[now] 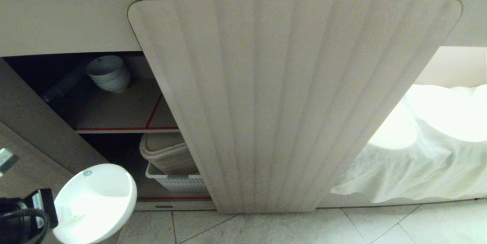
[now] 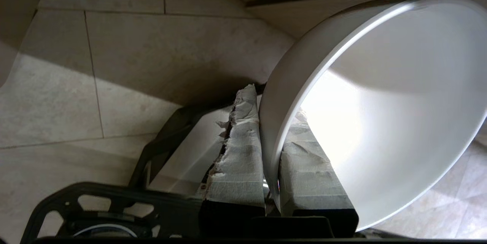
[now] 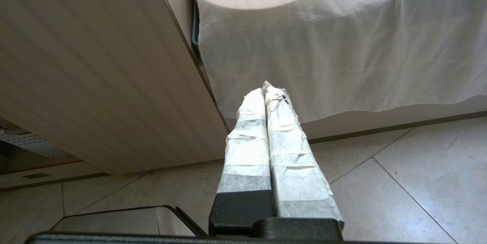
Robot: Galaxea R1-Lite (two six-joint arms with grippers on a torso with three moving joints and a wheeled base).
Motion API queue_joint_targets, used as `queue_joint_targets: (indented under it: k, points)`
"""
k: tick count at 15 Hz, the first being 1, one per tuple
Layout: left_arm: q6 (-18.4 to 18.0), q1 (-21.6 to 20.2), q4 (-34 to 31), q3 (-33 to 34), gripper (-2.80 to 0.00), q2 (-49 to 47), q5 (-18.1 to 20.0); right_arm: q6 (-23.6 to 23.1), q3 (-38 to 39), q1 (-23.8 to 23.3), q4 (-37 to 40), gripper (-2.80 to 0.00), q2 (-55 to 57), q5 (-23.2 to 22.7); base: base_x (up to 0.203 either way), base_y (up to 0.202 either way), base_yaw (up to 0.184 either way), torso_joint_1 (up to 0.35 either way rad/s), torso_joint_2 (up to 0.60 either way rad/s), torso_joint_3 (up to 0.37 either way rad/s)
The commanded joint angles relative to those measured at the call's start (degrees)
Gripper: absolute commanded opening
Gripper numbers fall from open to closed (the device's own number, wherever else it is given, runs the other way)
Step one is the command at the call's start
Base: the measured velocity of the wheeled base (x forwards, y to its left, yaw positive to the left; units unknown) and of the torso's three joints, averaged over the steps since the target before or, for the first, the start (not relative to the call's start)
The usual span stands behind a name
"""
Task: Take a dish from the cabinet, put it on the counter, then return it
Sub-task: Put it back into the cabinet
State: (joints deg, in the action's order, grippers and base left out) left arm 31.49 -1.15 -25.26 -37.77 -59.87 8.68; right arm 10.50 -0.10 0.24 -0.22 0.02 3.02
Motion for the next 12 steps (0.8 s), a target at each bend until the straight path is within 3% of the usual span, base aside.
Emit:
queue_joint_targets:
  k: [1,5,12]
  points:
    - [1.78,-0.52,1.35,0.02,-2.80,-3.30,-0.13,0.05,0.01,0.02,-0.04,-2.80,-0.02,-0.03,0.000,0.000,0.000,0.000,0.00,0.000]
    - [8.07,-0.44,7.26,0.38,-2.80,-7.16,0.01,0.12,0.01,0.02,-0.04,-2.80,-0.02,0.04,0.000,0.000,0.000,0.000,0.00,0.000]
    - [14.17,-0.52,16.81,0.32,-2.80,-15.93,-1.59,0.12,0.01,0.02,-0.04,-2.80,-0.02,0.04,0.000,0.000,0.000,0.000,0.00,0.000]
